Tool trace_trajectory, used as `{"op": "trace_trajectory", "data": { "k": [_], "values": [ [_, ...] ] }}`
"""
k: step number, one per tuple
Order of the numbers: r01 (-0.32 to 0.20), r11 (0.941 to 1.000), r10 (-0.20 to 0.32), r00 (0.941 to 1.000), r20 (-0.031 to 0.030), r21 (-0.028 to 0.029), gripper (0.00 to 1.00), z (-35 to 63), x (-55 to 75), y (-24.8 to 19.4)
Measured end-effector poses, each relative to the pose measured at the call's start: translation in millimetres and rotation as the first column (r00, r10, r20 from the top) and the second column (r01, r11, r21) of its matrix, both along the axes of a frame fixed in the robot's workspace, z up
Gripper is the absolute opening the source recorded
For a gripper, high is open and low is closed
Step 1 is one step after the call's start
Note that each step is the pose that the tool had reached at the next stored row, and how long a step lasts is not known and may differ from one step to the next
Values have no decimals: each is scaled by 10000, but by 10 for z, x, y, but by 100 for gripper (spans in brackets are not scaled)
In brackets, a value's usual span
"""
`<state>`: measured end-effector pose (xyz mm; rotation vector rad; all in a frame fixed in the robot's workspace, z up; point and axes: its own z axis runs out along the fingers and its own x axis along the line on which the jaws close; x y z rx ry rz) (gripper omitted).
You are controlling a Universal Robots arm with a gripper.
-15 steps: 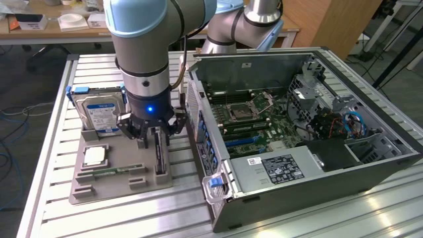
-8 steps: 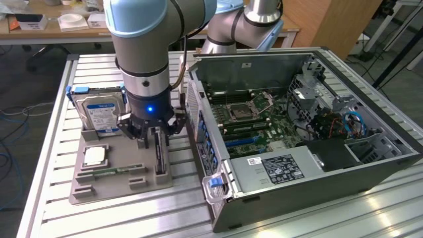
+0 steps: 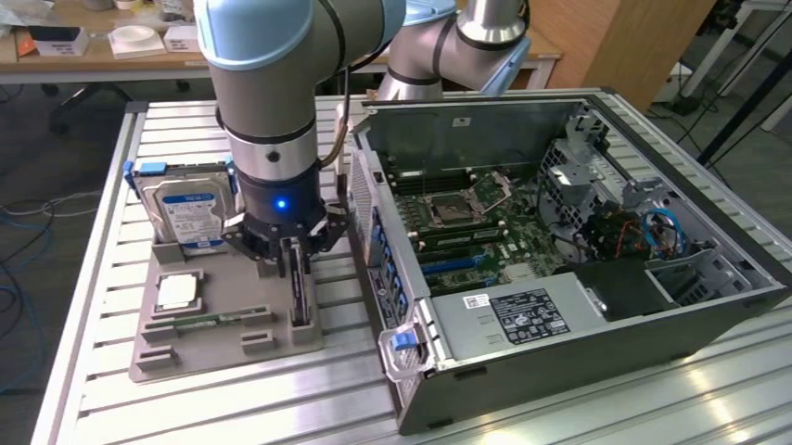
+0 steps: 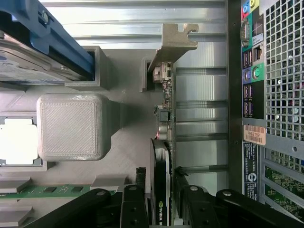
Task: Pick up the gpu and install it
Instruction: 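Pick up the gpu and move the gpu toward the slot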
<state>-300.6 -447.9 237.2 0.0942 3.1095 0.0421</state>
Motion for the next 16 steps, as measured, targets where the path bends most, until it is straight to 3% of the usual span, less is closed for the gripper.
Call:
{"op": "trace_trajectory", "data": {
  "k": [10, 16],
  "values": [
    [1, 10000, -1, 10000, 0, 1, 36, -3, 12, 0],
    [0, 10000, 0, 10000, 0, 0, 28, -3, 12, 0]
  ]
}}
